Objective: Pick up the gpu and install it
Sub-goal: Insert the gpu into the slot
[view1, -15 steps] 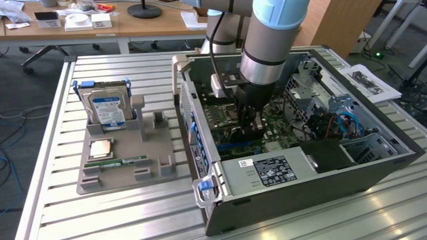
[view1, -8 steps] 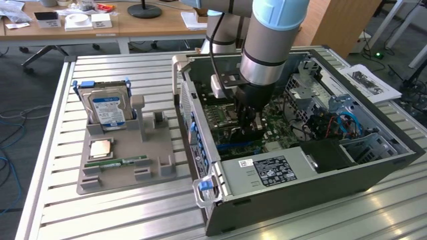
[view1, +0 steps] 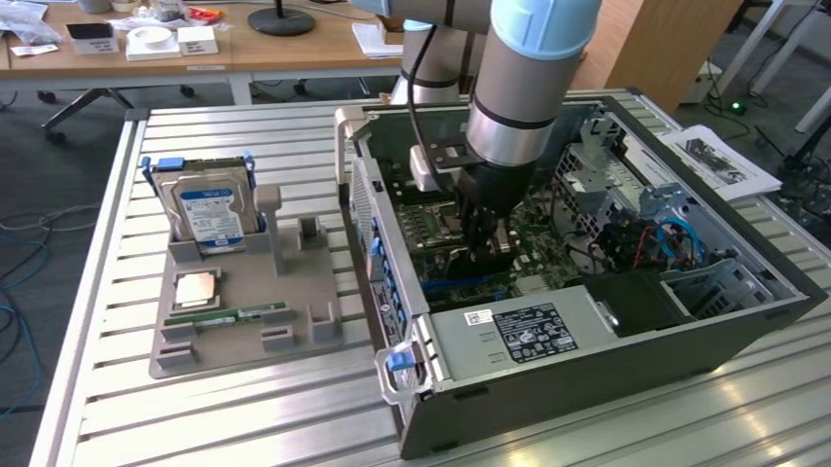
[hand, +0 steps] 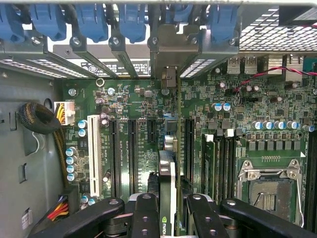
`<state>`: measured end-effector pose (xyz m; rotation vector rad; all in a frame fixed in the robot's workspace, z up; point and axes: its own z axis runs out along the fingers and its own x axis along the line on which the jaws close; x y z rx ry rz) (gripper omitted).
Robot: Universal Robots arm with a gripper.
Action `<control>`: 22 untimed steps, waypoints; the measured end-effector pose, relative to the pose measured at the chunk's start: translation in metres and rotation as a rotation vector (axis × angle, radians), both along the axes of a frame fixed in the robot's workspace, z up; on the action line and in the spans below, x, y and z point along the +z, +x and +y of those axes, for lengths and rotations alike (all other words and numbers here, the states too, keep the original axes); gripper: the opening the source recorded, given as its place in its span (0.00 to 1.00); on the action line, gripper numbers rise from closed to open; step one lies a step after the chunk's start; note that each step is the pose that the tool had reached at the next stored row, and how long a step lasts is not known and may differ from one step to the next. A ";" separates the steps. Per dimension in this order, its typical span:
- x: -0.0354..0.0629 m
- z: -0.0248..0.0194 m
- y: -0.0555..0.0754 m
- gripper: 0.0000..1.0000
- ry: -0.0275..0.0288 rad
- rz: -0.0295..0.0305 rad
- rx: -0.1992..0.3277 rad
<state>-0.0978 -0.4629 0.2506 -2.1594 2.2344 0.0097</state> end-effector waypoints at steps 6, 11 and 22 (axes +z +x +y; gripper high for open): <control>-0.0004 0.0006 -0.001 0.27 0.0001 0.0000 0.000; -0.0006 0.0015 -0.001 0.27 -0.0001 0.0001 0.000; -0.0032 0.0015 -0.001 0.27 -0.0003 0.0003 0.000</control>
